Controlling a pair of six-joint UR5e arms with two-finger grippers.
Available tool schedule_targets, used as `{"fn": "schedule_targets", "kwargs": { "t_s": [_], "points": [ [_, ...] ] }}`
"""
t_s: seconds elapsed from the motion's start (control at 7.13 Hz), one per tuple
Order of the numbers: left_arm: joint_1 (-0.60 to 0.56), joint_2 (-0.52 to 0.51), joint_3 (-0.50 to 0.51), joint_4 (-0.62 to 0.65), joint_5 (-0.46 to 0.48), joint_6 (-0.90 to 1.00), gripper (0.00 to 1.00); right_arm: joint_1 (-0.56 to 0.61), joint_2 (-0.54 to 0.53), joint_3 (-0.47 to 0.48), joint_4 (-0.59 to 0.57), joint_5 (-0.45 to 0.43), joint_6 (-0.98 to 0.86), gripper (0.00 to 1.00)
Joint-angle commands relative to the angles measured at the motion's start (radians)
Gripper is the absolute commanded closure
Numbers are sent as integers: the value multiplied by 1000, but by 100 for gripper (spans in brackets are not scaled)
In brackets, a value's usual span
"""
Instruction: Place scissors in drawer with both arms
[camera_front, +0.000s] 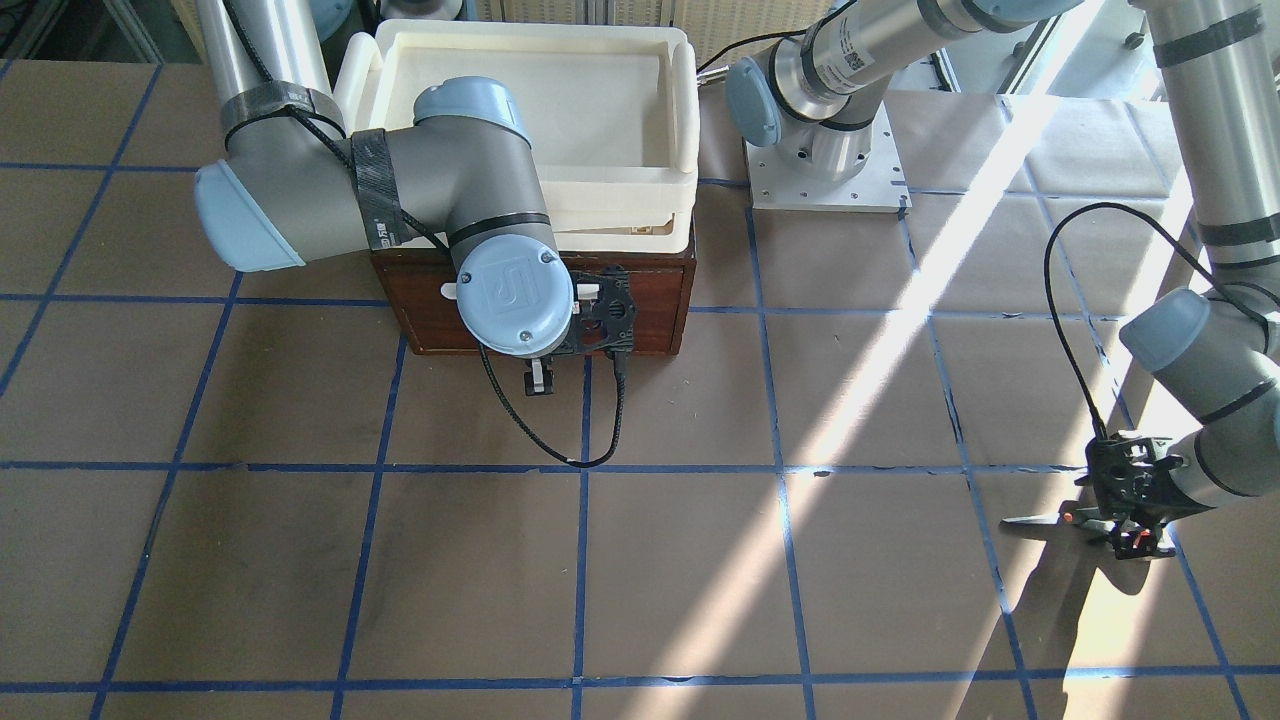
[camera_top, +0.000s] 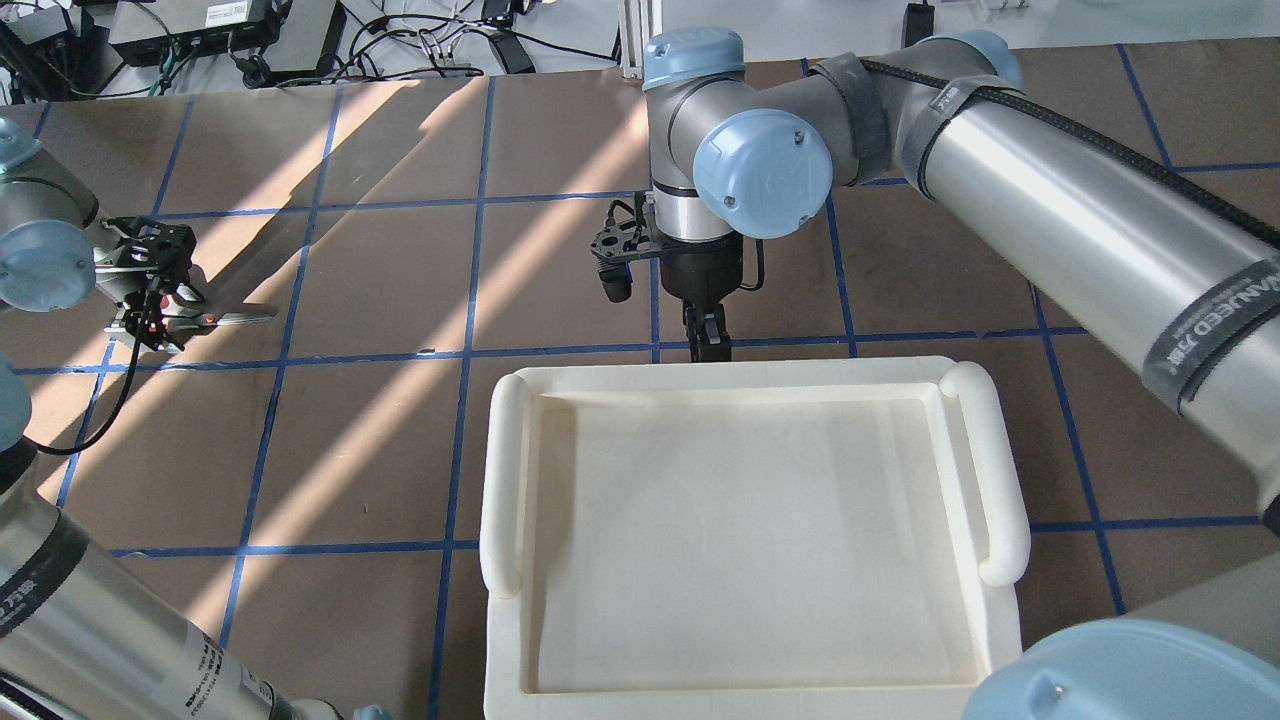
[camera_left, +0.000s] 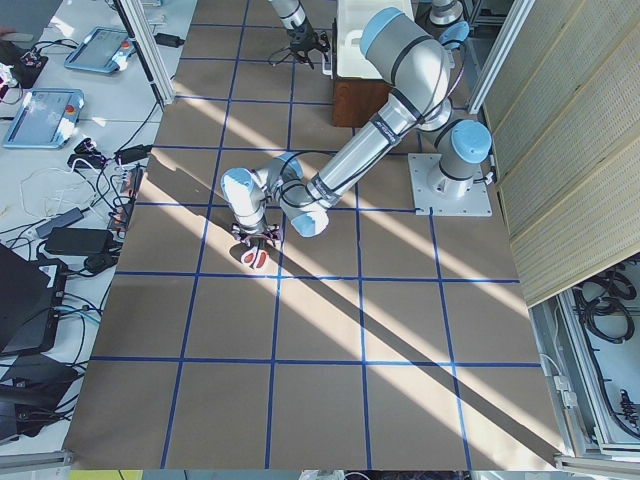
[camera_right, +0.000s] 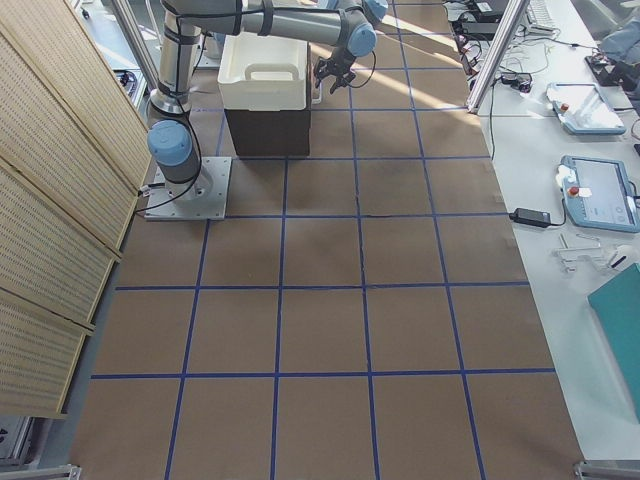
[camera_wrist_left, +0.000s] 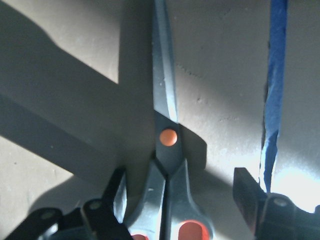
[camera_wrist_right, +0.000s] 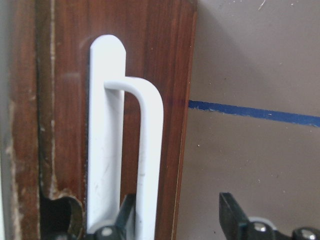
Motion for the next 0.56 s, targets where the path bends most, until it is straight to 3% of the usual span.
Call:
{"fn": "schedule_targets", "kwargs": {
  "t_s": [0.0, 0.14, 0.28, 0.42],
  "points": [
    [-1, -4, 0, 9, 0, 45, 42, 0, 2, -8, -5, -3, 3, 39],
    [-1, -4, 0, 15, 0, 50, 66, -2, 7, -26, -10, -4, 3, 39],
    [-1, -4, -2, 26, 0, 54, 100, -2, 33, -57, -10, -4, 1, 39],
    [-1, -4, 0, 27, 3, 73, 100, -2, 60, -103, -10, -6, 1, 39]
  ]
}}
